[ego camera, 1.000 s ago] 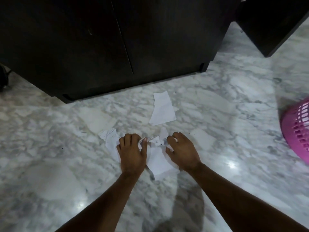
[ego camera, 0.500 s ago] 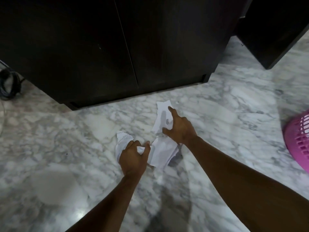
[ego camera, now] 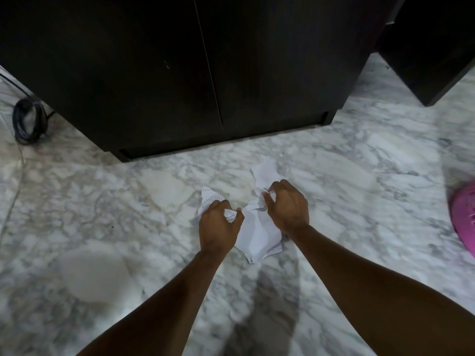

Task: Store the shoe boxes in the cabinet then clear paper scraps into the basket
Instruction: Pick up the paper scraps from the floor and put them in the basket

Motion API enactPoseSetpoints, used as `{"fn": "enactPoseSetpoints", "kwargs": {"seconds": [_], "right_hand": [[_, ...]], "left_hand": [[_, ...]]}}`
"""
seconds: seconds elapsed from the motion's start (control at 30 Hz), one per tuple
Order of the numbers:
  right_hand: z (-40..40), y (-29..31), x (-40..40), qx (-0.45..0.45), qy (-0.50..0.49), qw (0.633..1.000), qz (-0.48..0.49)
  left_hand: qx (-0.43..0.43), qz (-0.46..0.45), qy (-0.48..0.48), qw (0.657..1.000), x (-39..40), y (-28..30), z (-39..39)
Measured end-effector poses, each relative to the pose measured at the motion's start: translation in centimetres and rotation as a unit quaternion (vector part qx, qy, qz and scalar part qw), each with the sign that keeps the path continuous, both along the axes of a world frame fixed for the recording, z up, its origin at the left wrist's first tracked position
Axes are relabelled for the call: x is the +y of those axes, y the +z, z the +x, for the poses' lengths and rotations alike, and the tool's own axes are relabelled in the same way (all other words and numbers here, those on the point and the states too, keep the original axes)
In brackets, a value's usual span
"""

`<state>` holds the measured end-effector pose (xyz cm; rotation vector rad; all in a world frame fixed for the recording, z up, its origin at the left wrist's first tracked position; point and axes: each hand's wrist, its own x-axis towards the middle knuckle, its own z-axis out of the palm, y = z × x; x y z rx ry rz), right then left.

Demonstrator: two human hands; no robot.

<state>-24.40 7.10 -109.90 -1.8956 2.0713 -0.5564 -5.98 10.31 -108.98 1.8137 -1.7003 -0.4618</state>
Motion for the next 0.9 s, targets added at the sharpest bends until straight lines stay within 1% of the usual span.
{"fn": "enactPoseSetpoints", "kwargs": {"seconds": [0.1,0.2,0.33,0.4,0.5,0.6,0.67,0.73,0.83,0.9], "right_hand": [[-0.4,-1.1,1.1,-0.04,0.024,0.998,-0.045],[-0.4,-1.2,2.0,-0.055,0.046,0.995,-0.063],[0.4,-0.9,3.3,-0.014,0.1,0.991,-0.091],[0.7,-1.2,4.0,-0.015,0.13,0.985,-0.109],[0.9,-1.9,4.8,-0.002,0.194,0.974,-0.115],[1.8,-2.0,5.3,0.008,0.213,0.971,-0.106],[2.6,-1.9,5.3,-0.011,0.203,0.975,-0.087],[2.9,-1.4,4.9,-0.042,0.173,0.982,-0.054],[2.6,-0.2,4.7,-0.103,0.086,0.991,-0.021],[2.1,0.8,4.8,-0.152,0.028,0.988,-0.013]], "left_hand": [[0.007,0.005,0.008,1.0,0.2,0.2,-0.3],[-0.001,0.024,0.005,1.0,0.1,0.2,-0.4],[-0.01,0.056,-0.006,0.998,0.2,-0.3,-0.2],[-0.018,0.063,-0.006,0.998,0.3,-0.3,-0.1],[-0.018,0.056,-0.01,0.998,0.3,-0.3,0.2],[-0.012,0.045,-0.014,0.999,0.2,0.2,0.2],[0.009,0.044,0.0,0.999,0.2,0.5,0.2],[0.033,0.063,0.025,0.997,0.0,0.4,0.4],[0.056,0.064,0.049,0.995,-0.4,0.6,0.5],[0.074,0.062,0.054,0.994,-0.6,1.4,0.1]]}}
